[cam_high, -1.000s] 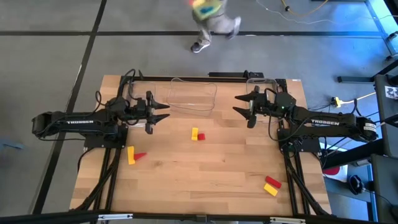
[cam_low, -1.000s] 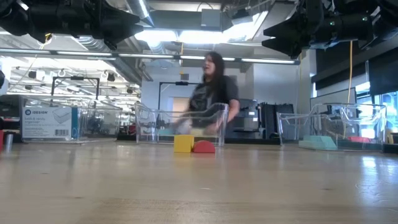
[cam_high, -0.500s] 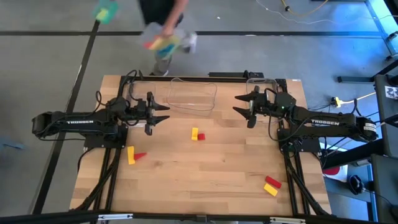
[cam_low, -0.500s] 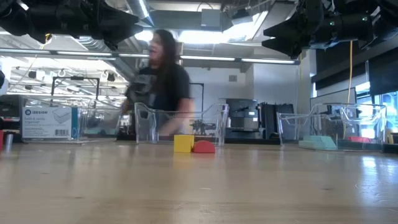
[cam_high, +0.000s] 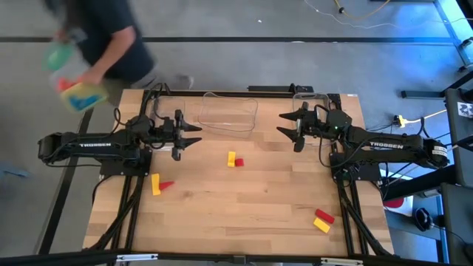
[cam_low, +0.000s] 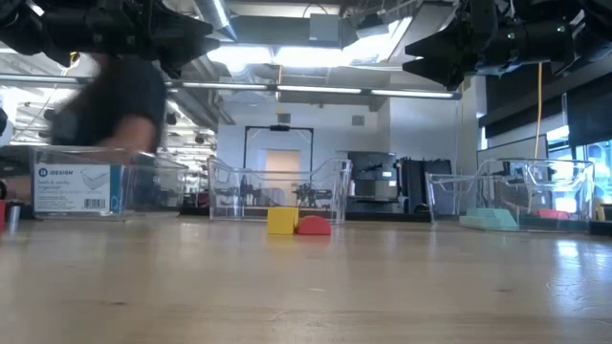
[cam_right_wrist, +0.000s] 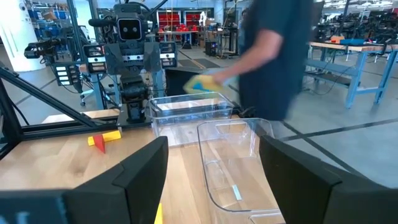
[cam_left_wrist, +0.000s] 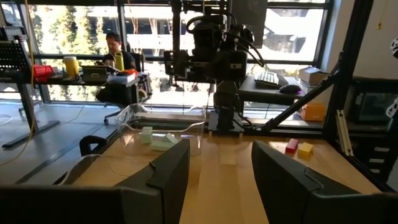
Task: Sort & place blocks by color
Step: Put the left red block into the middle transparent bin
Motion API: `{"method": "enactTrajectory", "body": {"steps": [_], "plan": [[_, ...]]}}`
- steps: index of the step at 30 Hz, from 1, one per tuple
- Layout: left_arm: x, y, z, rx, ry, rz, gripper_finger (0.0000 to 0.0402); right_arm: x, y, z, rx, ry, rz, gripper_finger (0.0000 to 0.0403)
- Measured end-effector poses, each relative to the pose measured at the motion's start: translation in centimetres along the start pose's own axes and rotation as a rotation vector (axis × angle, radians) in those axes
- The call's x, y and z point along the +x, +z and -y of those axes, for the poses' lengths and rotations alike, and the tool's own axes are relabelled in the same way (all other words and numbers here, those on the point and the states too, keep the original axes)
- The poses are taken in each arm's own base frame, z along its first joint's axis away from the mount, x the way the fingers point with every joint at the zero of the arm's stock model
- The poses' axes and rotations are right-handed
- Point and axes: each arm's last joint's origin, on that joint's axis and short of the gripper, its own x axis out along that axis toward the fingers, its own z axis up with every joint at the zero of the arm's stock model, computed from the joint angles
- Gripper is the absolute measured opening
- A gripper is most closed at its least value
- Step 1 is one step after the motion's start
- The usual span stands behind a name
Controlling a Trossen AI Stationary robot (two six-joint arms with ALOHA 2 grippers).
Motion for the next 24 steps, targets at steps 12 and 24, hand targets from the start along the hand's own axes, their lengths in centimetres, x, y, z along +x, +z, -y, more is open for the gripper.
{"method": "enactTrajectory", "body": {"steps": [12,24], "plan": [[1.9,-0.9,0.2,0.024,-0.017,-0.096,0.0165,0.0,0.0,0.0,0.025,0.000,0.000,0.0255],[1.9,-0.4,0.5,0.034,-0.036,-0.073,0.0165,0.0,0.0,0.0,-0.002,0.000,0.003,0.0255]]}}
